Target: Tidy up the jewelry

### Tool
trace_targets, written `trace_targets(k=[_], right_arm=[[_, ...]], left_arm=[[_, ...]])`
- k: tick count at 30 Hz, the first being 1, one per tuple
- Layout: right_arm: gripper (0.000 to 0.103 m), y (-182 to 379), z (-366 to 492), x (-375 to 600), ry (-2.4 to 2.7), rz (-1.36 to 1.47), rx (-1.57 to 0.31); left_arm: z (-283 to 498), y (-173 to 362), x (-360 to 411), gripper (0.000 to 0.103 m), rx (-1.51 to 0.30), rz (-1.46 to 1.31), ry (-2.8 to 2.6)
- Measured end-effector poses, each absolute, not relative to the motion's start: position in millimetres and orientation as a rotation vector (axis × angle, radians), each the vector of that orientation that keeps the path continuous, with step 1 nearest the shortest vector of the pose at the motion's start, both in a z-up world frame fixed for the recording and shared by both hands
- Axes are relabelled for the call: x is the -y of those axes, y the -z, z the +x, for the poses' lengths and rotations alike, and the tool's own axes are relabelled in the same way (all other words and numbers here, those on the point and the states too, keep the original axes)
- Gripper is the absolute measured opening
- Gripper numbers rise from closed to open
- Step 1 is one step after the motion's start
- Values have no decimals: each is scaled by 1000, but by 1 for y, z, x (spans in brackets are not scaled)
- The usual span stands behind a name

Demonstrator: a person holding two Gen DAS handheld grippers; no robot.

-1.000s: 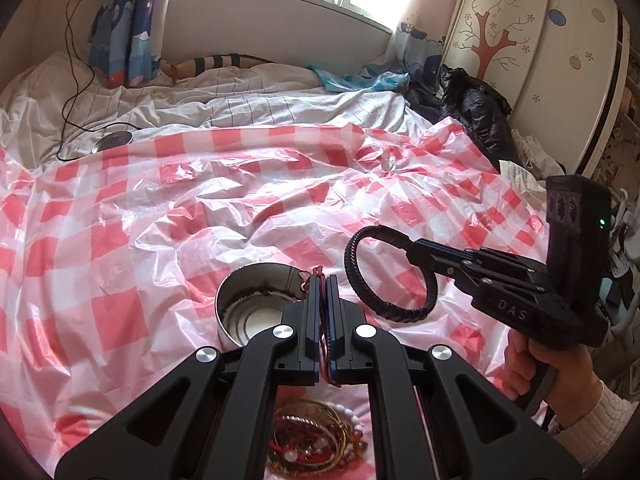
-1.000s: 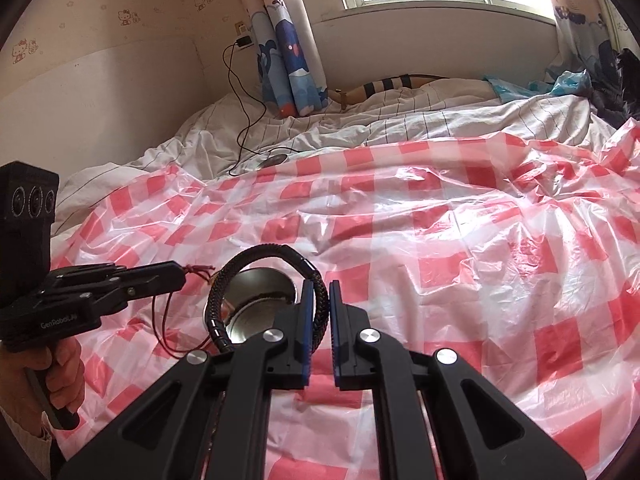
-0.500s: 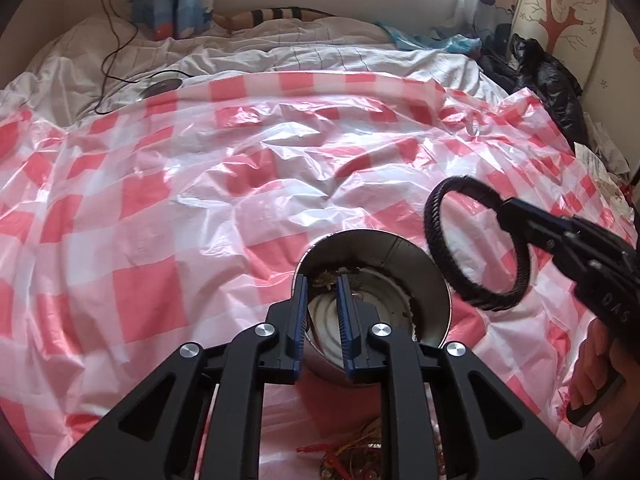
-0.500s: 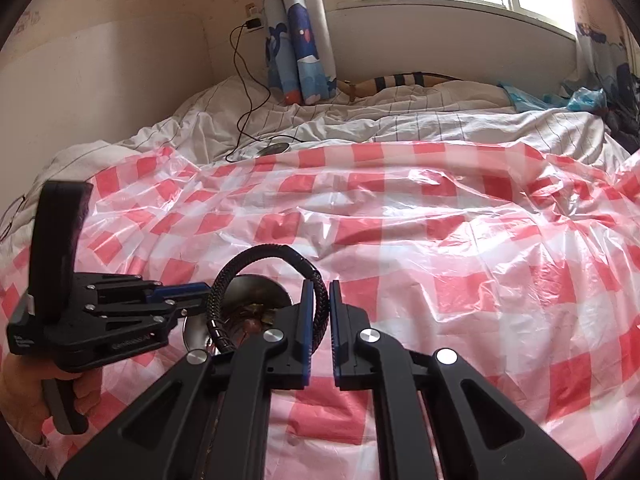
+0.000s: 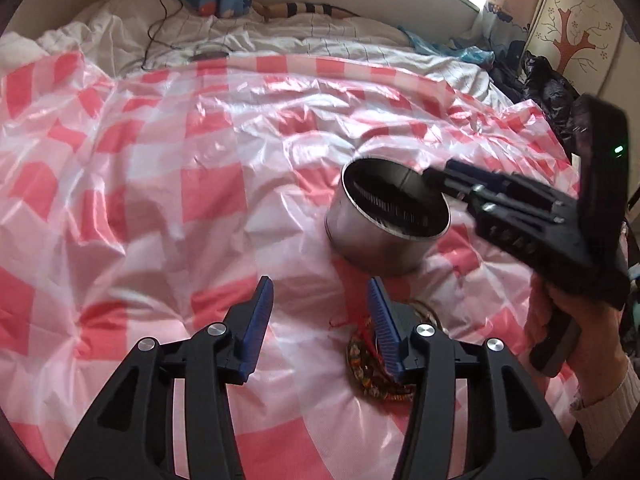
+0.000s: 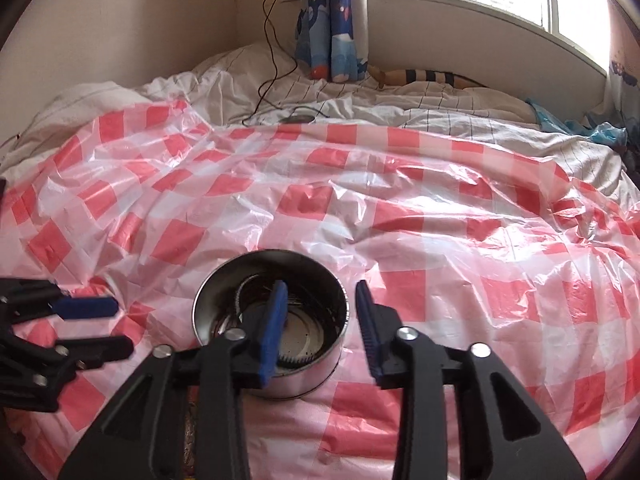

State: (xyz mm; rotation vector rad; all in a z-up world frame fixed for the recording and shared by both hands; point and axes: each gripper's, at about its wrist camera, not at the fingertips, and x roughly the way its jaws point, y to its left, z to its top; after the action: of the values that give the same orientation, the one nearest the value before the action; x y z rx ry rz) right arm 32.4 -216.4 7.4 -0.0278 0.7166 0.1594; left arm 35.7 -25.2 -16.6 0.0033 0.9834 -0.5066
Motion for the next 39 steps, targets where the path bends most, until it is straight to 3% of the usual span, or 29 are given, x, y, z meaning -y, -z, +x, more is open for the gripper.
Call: trace_targets(k=[4,10,14,22,29,31,33,34,35,39], right_arm=[[40,-30,-6,237,-186,57,-695],[39,10,-27,242,-294,246,-854],[37,14,-22,215,-348,180,-860],[25,29,-19,200,-356,152,-887],[24,38,-11,195,-375,132,-928],[14,40,-12,189,-381,94,-934],[6,41,-13,183,-386,60,-933],[4,39,-14,180,-387,45,-924],[4,37,-16,179,-390,34,-908],[4,26,-22,179,-407,35,-860]], left_arm=[[27,30,33,46,-1019,61,550],[21,30,27,46,-1013,48,558],[21,25,16,46,-1008,-20,589],[22,34,27,47,-1060,-157,717],[26,47,46,47,-1094,-132,709],[25,48,48,47,-1089,-136,709],[25,47,48,39,-1072,-139,710],[25,45,47,21,-1063,-133,712],[25,44,47,10,-1058,-128,709],[24,35,40,4,-1024,-144,732]])
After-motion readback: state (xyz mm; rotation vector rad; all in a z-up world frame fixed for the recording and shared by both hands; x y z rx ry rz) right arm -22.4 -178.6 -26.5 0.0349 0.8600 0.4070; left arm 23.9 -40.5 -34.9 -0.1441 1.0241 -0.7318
